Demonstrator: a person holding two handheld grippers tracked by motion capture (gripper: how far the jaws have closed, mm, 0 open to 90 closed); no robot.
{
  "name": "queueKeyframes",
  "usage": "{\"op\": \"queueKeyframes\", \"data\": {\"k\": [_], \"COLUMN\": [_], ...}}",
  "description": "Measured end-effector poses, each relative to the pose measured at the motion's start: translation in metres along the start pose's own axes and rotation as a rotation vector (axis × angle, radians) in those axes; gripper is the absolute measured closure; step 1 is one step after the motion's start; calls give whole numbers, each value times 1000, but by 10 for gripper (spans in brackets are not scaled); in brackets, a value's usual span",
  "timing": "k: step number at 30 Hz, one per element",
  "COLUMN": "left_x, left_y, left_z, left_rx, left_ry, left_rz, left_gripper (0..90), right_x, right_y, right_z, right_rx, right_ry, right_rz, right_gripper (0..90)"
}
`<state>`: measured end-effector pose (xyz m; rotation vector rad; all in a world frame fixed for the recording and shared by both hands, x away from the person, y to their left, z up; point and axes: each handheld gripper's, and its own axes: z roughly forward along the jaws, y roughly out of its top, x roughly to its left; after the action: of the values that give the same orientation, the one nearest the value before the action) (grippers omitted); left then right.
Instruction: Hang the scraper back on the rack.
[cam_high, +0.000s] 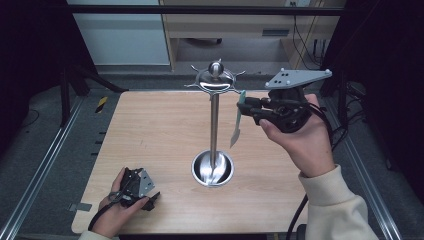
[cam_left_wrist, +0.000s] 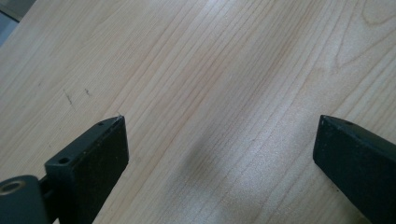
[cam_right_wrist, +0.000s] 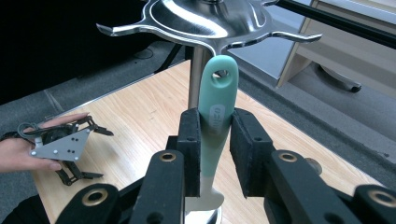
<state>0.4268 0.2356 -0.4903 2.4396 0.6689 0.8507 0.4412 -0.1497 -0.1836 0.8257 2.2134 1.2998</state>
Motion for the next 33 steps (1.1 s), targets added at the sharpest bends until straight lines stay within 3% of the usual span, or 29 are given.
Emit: {"op": "queueKeyframes", "data": {"k": [33], "left_x": [0], "left_y": [0], "left_z": [0], "left_rx": [1], "left_ry": [-3], "left_rz": [2], "left_gripper": [31], "right_x": [-1], "right_y": [4], "right_z": [14], "right_rx": [12], "right_ry": [13], "right_rz": [11], "right_gripper": [743]}}
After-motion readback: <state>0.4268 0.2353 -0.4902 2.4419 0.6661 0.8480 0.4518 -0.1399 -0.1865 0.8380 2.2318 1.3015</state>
